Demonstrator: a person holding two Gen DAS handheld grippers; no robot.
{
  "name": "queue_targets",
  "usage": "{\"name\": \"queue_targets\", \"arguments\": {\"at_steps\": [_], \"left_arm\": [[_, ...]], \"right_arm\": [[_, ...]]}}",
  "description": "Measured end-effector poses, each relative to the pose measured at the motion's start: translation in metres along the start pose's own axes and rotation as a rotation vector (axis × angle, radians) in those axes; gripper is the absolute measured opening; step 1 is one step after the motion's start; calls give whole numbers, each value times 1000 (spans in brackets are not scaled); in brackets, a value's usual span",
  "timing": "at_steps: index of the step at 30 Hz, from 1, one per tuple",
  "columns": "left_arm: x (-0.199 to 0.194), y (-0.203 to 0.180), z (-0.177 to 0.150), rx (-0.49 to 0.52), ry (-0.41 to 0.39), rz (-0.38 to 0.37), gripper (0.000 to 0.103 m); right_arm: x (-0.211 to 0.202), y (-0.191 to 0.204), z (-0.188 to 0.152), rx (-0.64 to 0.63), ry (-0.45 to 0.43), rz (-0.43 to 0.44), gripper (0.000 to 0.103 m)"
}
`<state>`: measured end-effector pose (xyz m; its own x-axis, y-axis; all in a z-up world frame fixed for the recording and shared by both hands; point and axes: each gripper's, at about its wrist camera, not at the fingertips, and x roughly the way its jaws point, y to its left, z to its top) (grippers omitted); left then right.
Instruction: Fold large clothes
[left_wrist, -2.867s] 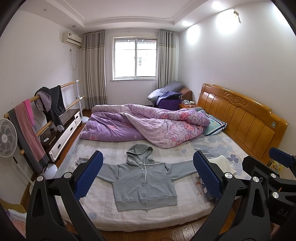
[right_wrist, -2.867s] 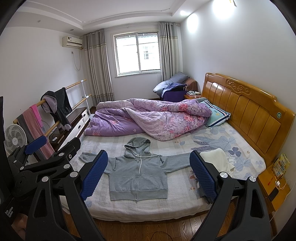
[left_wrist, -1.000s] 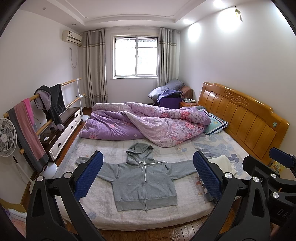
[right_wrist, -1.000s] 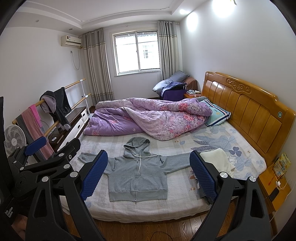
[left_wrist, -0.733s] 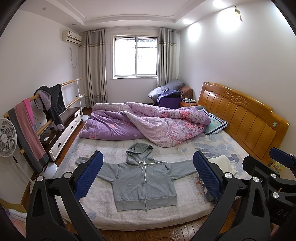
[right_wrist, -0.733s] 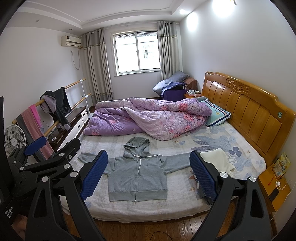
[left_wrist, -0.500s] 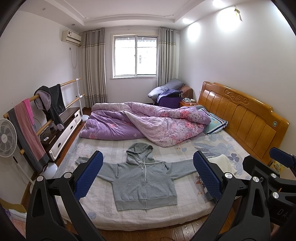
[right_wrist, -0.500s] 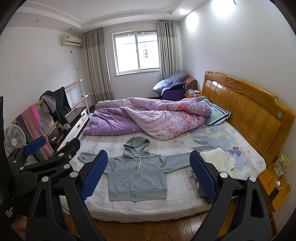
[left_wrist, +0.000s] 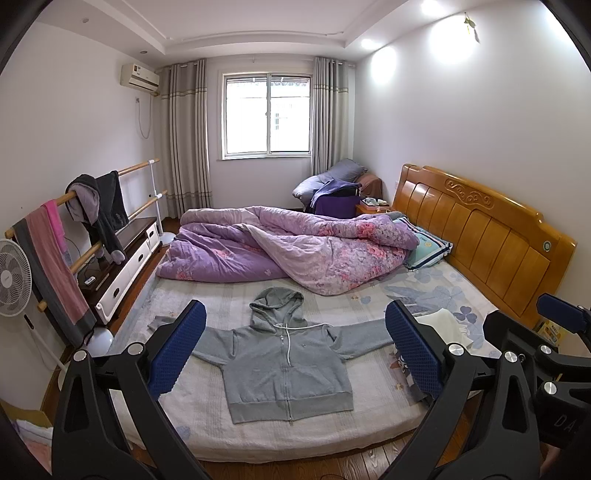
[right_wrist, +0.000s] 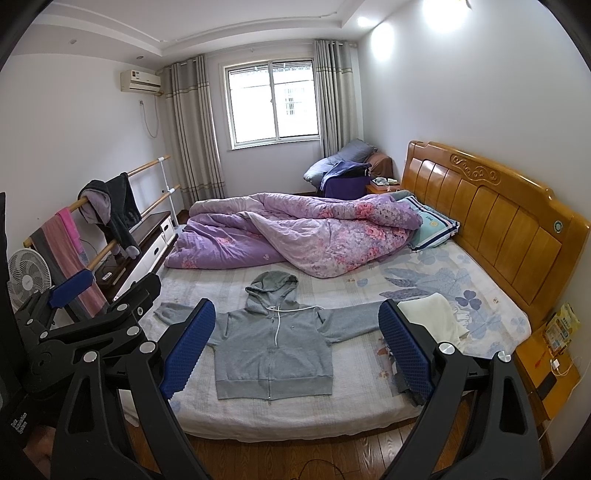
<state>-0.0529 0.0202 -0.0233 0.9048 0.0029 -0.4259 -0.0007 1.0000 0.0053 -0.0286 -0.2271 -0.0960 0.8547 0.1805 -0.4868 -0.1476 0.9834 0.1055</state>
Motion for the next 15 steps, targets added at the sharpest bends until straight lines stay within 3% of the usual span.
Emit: {"name": "queue_targets", "arguments": {"at_steps": [15], "left_arm": [[7, 3, 8, -5, 29, -5, 98]], "right_arm": [[1, 3, 0, 6, 7, -6, 87]]}}
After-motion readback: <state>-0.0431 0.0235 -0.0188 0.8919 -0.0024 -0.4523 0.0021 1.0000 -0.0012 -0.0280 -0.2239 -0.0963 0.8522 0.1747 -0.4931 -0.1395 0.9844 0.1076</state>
